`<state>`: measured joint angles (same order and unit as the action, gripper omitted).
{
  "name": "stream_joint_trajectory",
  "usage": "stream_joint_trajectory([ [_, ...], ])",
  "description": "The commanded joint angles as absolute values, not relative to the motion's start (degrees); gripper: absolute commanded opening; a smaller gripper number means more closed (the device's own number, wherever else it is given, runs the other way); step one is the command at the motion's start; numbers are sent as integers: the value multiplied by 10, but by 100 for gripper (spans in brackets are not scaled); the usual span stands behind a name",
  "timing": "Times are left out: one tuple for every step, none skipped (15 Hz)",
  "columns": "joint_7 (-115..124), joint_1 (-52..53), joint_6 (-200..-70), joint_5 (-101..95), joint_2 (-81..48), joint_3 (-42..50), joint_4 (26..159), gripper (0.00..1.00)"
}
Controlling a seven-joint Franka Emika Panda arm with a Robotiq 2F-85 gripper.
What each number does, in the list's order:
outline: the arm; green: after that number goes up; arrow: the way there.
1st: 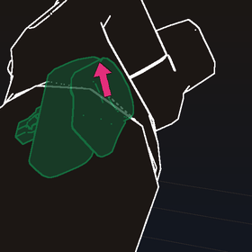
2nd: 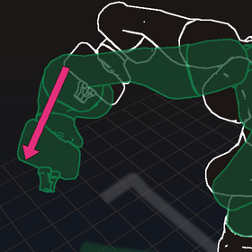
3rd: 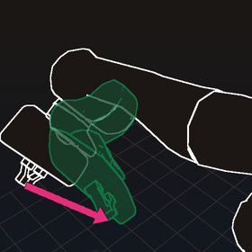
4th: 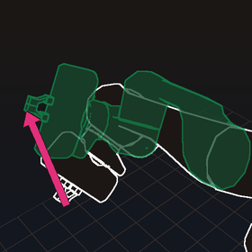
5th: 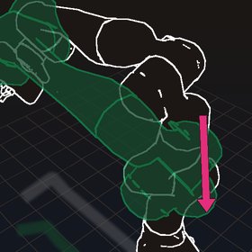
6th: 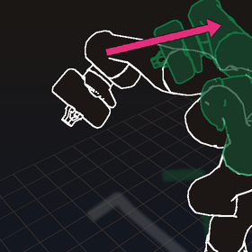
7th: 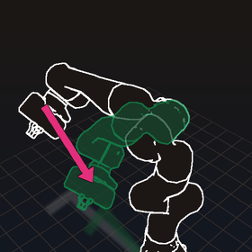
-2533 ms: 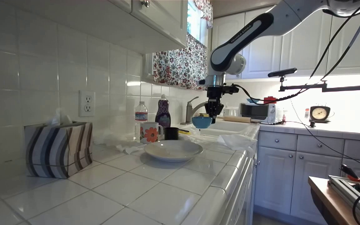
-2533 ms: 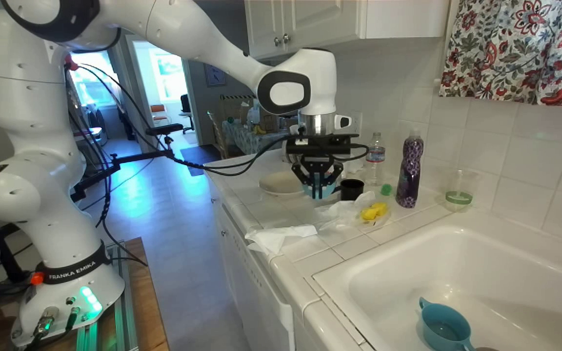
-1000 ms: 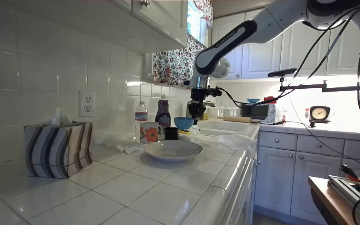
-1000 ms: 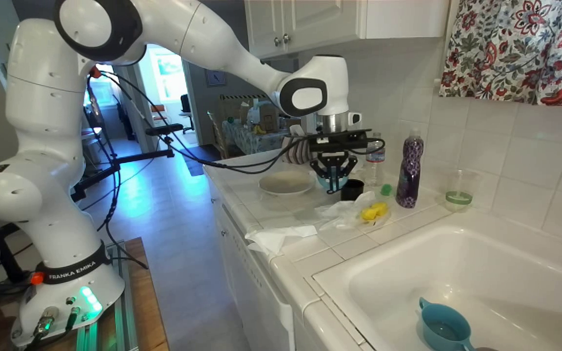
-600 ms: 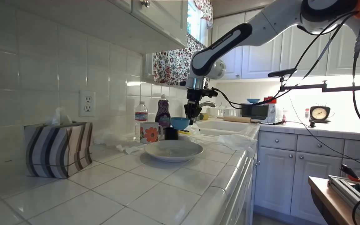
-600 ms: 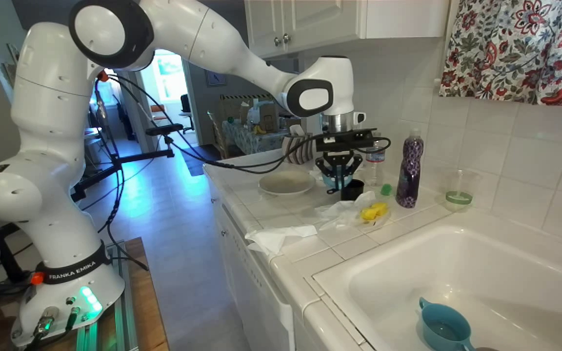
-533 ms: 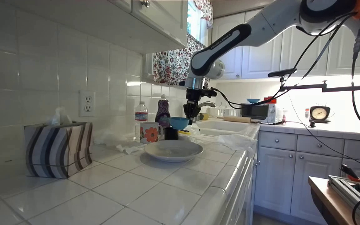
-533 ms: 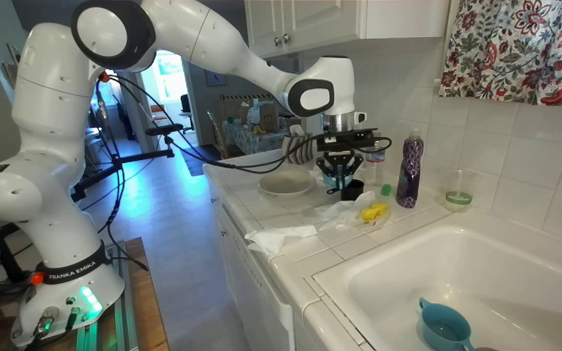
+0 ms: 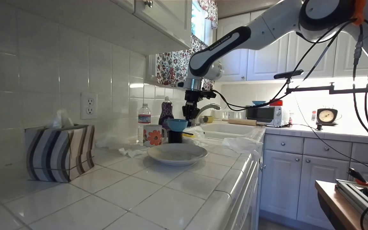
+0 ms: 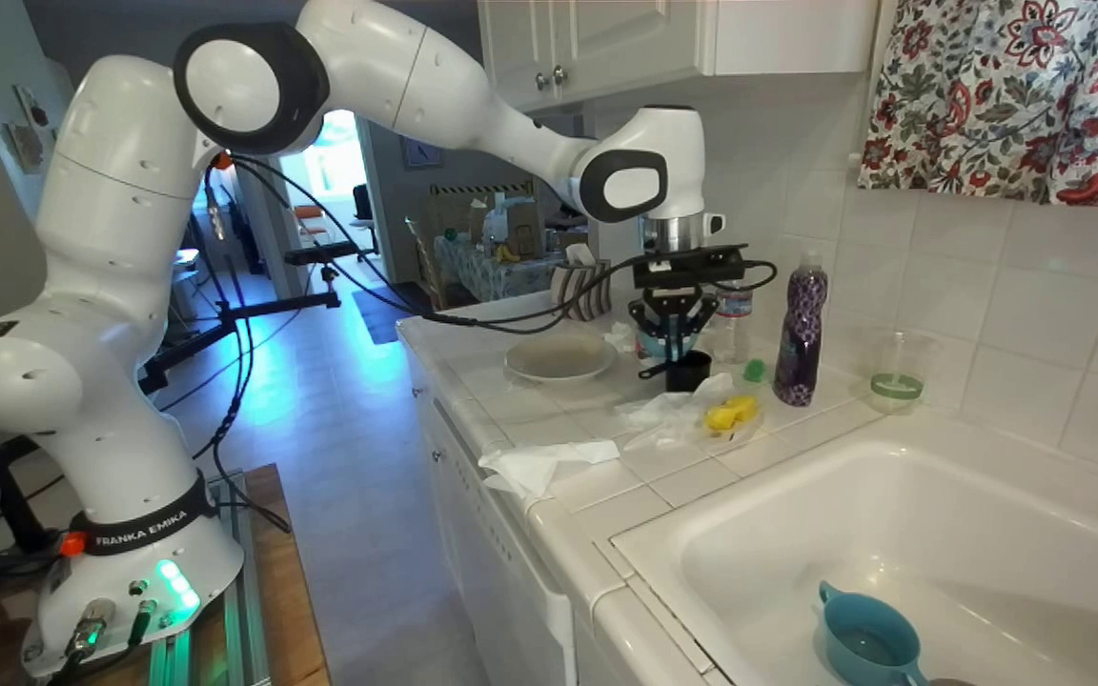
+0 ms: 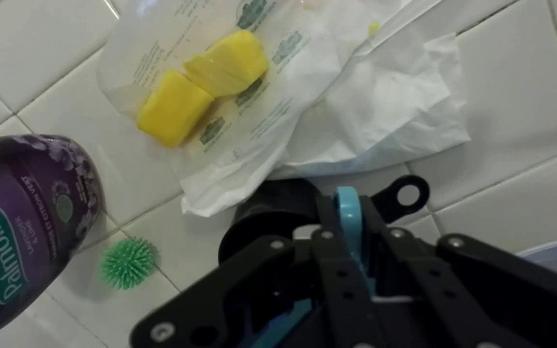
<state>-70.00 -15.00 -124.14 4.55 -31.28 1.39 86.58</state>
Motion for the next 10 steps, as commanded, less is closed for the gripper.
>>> stream_joint_trajectory([
  [-699,-153,-1235,43,-316,9,858,14],
  [-699,-153,-1232,43,-319,8,853,14],
  [-699,-153,-1231,43,-320,8,850,14],
  [-699,-153,-1231,43,-321,8,849,14],
  [-699,-153,-1231,43,-321,8,849,14],
  [-699,-154,-1231,43,-321,8,849,3],
  [-696,-152,-1233,43,-328,8,843,3],
  [-698,-152,-1234,45,-333,6,836,3],
  [-698,-152,-1236,45,-337,6,831,3],
  [-698,-152,-1238,45,-339,6,829,3],
])
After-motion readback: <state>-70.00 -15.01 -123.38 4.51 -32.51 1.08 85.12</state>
